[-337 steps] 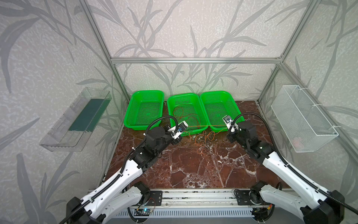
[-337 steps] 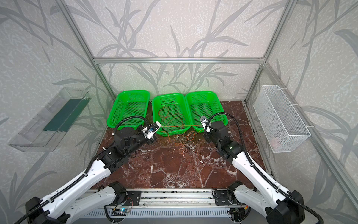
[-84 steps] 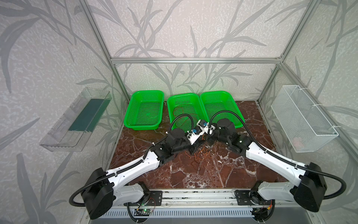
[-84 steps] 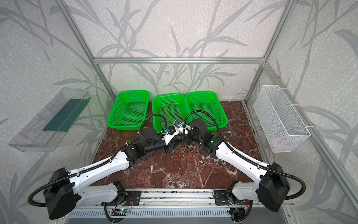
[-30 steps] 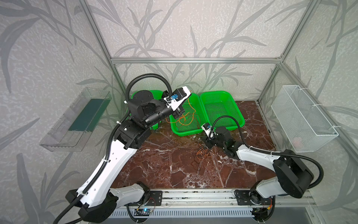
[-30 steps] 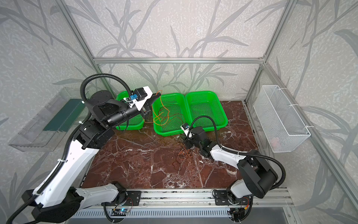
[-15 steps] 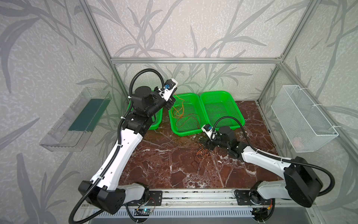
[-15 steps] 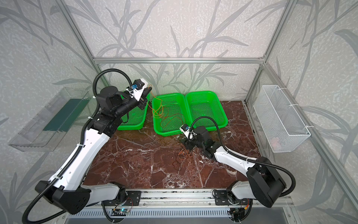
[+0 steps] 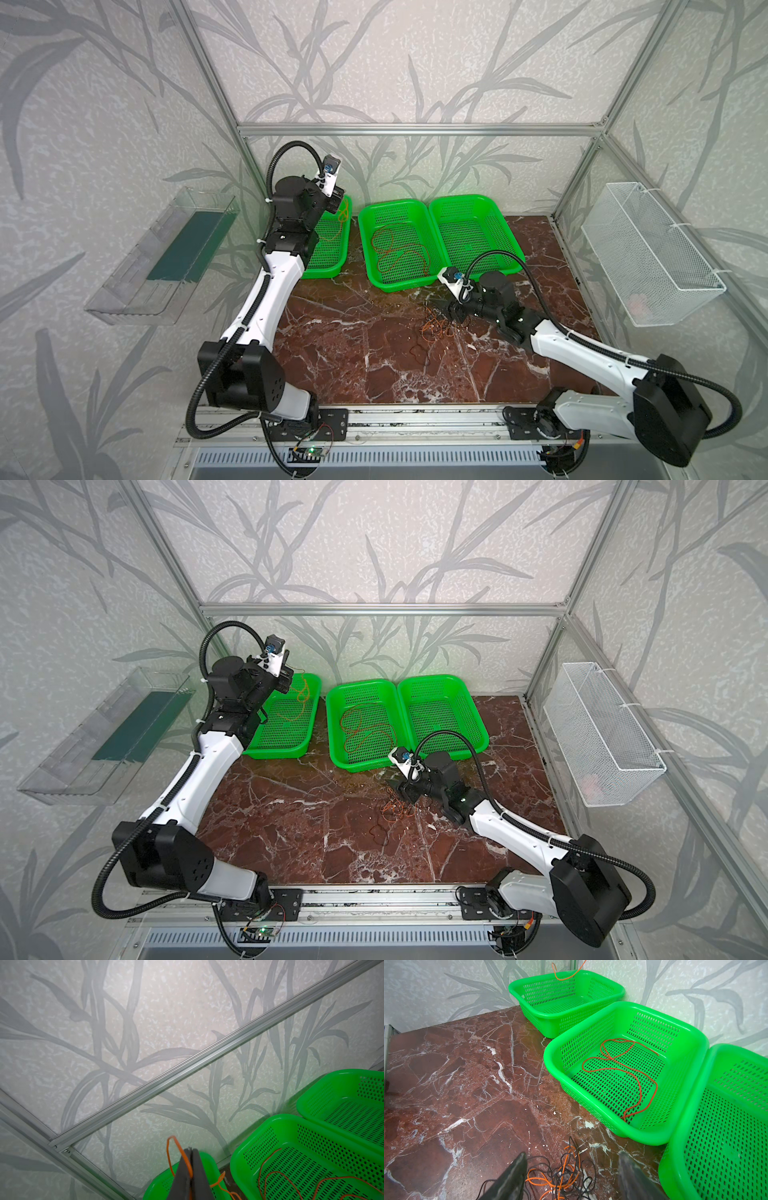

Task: Untangle the cables
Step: 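Carry the orange wire to the farthest-left basket with the left gripper while the right waits, then lower the orange wire into the farthest-left green basket with the left gripper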

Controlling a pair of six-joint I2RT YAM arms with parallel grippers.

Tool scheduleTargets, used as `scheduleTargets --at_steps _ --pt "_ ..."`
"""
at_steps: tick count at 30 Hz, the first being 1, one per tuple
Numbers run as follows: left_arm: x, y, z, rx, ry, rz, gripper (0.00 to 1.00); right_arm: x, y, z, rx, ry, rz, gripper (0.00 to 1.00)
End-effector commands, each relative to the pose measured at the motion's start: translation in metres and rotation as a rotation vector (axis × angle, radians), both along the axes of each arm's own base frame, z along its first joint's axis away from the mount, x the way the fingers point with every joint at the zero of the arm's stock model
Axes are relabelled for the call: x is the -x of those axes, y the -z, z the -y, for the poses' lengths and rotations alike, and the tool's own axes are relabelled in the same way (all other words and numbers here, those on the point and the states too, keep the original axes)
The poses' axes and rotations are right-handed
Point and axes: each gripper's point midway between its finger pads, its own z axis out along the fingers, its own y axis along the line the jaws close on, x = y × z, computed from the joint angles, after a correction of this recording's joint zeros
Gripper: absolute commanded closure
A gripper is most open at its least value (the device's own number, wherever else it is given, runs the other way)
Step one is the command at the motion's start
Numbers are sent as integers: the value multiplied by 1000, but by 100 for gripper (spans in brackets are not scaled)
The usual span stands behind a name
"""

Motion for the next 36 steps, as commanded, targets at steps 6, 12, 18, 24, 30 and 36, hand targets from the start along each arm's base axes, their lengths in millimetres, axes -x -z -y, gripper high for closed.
scheduleTargets --at_steps 6,12,18,24,30,36 --pt "-34 73 -63 32 -194 -45 100 1 1 0 32 -20 -16 30" --pt "-38 126 -98 115 -301 -145 100 4 1 12 44 17 -4 30" --pt "-36 184 -119 206 -371 -300 100 -1 6 31 92 123 -49 31" --pt "-28 200 -117 258 -377 -380 47 1 19 49 166 206 -126 32" --pt "-7 191 -112 290 -369 -395 1 8 35 52 175 220 -206 36" --pt "27 177 -100 302 -346 -374 1 17 46 42 208 150 -279 39"
